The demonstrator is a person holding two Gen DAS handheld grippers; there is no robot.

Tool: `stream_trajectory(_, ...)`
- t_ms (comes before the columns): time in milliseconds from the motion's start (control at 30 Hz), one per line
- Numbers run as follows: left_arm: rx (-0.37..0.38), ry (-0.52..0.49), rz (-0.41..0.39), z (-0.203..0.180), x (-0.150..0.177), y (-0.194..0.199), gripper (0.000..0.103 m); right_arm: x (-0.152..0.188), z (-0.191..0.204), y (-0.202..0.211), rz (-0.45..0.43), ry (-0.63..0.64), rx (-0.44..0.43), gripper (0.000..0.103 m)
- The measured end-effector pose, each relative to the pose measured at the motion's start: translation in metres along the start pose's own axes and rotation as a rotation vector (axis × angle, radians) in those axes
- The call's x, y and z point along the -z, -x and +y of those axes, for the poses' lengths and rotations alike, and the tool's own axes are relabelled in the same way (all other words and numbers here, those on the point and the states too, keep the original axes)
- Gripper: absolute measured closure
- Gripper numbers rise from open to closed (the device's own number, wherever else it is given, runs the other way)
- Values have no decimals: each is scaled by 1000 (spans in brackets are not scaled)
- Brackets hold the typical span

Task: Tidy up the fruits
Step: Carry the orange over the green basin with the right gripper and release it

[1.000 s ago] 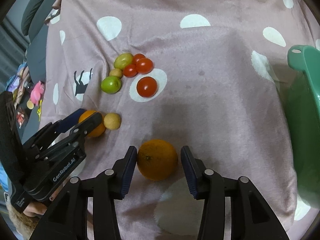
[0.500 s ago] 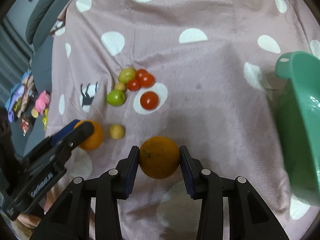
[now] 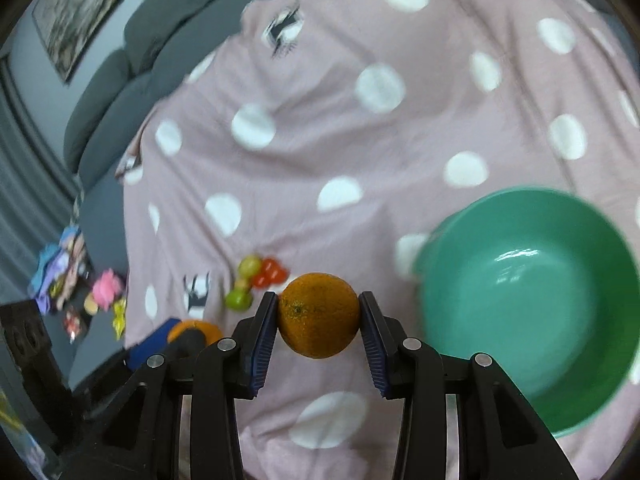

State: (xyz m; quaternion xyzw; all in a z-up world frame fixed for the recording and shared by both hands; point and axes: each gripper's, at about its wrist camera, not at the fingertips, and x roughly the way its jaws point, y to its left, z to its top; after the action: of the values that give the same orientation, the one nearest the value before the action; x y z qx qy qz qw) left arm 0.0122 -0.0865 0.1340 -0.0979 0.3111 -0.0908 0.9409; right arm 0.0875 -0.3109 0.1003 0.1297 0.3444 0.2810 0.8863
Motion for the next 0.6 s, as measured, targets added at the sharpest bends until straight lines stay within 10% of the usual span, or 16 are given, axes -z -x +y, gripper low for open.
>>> stream_trajectory(600, 202, -121, 113, -135, -2, -81, 65, -17, -115, 52, -97, -258, 214, 60)
